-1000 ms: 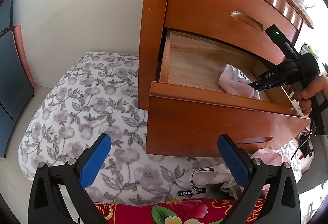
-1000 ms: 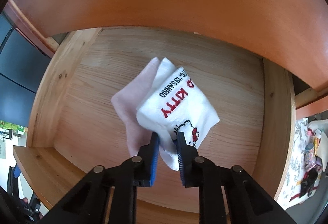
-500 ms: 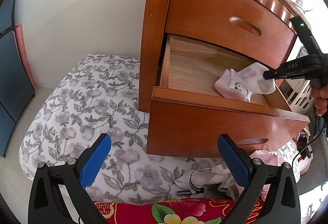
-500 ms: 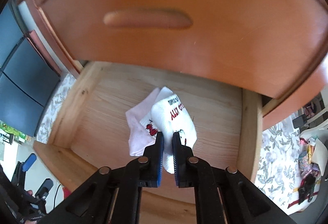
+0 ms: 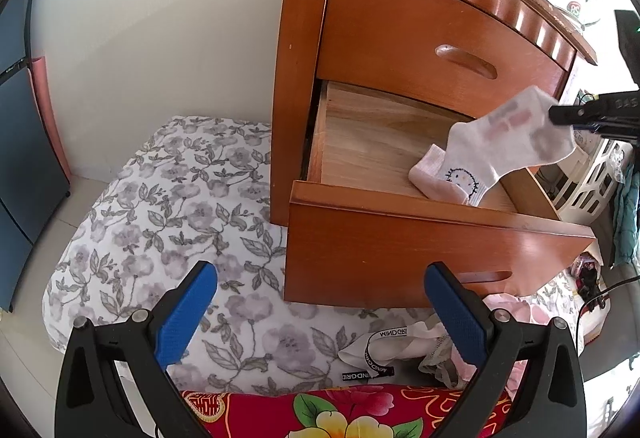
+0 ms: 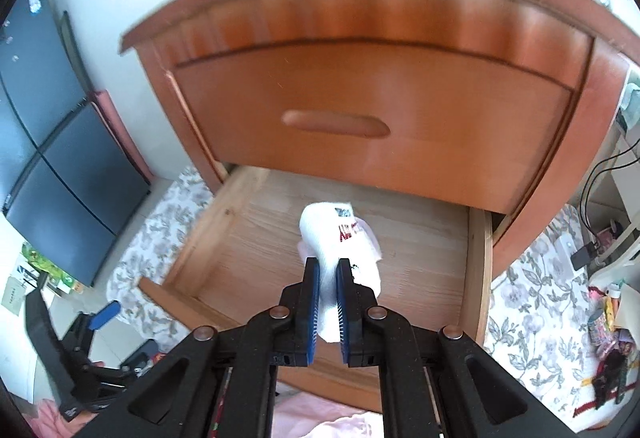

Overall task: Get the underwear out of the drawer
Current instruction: 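Lift the Hello Kitty sock out of the drawer toward the blanket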

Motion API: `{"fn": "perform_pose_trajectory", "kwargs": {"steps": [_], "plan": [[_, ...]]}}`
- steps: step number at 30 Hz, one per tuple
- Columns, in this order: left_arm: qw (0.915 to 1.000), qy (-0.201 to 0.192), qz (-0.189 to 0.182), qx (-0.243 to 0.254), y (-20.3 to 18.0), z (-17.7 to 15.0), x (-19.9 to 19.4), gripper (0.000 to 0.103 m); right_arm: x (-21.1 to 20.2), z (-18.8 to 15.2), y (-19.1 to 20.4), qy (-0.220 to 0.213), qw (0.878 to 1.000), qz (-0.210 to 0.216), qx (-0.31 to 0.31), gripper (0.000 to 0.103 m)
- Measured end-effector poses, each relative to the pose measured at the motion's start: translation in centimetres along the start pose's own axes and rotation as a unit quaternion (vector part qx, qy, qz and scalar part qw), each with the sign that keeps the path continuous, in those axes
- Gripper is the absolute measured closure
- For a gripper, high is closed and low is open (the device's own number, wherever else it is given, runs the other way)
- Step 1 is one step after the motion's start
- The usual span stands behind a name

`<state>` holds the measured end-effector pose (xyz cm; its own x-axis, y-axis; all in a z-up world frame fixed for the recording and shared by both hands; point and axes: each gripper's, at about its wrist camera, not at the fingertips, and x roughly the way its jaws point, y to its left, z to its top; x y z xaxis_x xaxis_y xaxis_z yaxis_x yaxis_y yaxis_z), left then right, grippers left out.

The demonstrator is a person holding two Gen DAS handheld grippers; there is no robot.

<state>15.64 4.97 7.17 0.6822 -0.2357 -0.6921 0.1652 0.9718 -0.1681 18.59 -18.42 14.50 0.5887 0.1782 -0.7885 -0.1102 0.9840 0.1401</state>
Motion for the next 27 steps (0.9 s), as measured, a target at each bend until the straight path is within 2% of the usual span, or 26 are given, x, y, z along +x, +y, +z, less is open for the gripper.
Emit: {"fn": "perform_pose_trajectory", "kwargs": {"steps": [7,27], "plan": [[1.0000,-0.002,0.001,0.007,-0.5,0.1,-0.6,0.000,-3.6,-1.7,0.9,-0.046,0.999,0.003,-0.007,0.095],[0.9993,-0.024,0.003,0.027,-2.1,-0.2,-3.8,0.000,-14.0,-3.2,0.7,-0.159,0.987,-0.001,0.003,0.095]]}}
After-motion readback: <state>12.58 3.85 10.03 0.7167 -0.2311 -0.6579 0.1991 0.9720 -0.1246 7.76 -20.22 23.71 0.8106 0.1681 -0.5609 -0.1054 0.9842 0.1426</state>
